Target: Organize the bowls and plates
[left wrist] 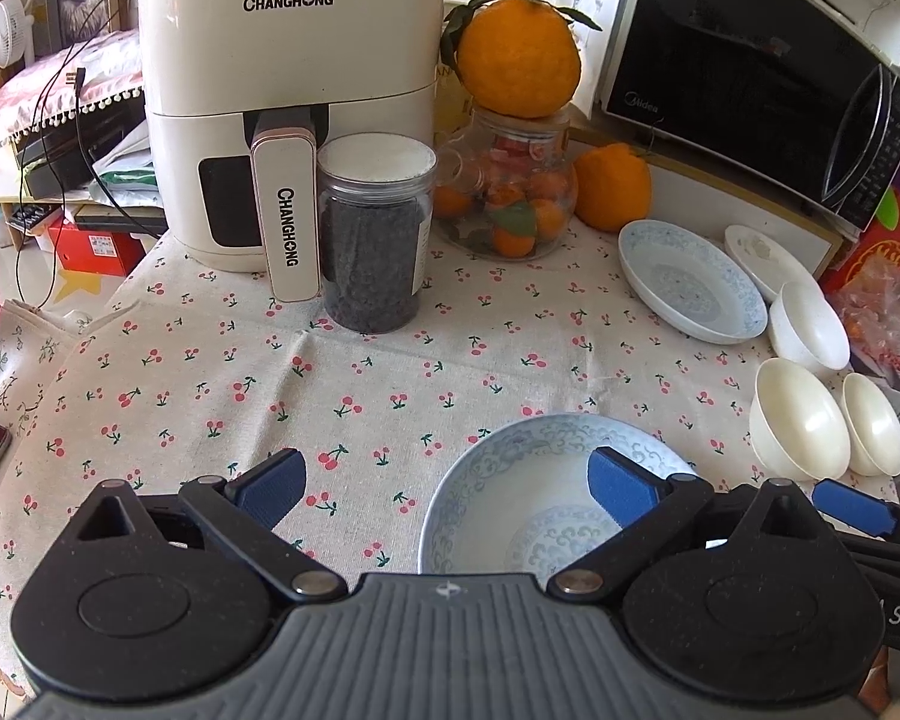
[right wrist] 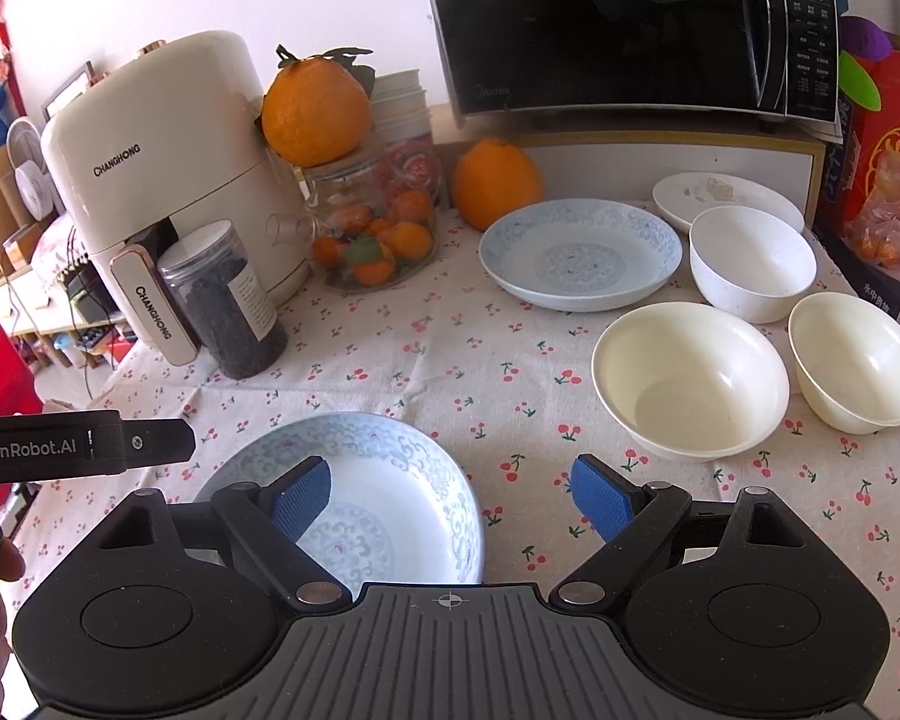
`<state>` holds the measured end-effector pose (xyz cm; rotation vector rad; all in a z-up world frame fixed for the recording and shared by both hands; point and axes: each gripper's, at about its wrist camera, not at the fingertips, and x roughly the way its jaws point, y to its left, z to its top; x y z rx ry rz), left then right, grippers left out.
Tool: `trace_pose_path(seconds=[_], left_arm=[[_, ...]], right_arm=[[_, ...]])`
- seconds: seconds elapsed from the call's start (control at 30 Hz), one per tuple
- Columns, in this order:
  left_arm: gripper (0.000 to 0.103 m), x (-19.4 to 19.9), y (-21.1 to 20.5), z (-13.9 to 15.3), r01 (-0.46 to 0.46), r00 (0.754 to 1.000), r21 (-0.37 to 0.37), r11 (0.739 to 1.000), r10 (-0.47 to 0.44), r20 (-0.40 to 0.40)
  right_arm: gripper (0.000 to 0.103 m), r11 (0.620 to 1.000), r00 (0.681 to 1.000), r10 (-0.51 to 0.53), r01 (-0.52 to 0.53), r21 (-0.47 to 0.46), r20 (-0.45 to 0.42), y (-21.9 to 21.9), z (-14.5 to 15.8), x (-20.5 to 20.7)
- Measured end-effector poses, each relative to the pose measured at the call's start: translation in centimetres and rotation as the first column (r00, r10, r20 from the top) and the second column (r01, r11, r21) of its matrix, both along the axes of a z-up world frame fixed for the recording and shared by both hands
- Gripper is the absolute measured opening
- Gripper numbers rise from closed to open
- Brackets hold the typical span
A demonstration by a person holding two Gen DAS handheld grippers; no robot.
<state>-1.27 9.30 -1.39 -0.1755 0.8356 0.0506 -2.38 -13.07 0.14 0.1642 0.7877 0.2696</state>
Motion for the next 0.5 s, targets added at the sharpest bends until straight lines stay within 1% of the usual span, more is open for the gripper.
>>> trace_pose_path(seconds=[0.2, 0.33, 0.43, 0.5], left_arm=[[0.098, 0.5, -0.3, 0.0, 0.01, 1.0, -0.026, 1.0, -0.01, -0.014], [0.098, 1.2, -0.1, 0.5, 0.008, 1.0, -0.032, 0.999, -0.008, 0.006], [0.097, 3.0, 0.1, 0.9, 0.008, 1.0, -0.082, 0.997, -0.008, 0.007], [0.091, 4.7, -0.1, 1.2, 0.008, 1.0, -0.132, 0.991, -0.008, 0.005]], right_arm=[[0.089, 0.999, 0.999, -0.032, 0.032, 0.023, 0.018, -1.2, 0.8, 0.5], [0.089, 0.995, 0.994, -0.102, 0.1, 0.028, 0.048, -2.9, 1.7, 1.5], [0.089, 0.985, 0.984, -0.167, 0.164, 0.056, 0.058, -5.1, 2.4, 2.6], [0.088, 0.976, 0.977, -0.207, 0.202, 0.082, 0.056, -6.6, 2.7, 3.3]])
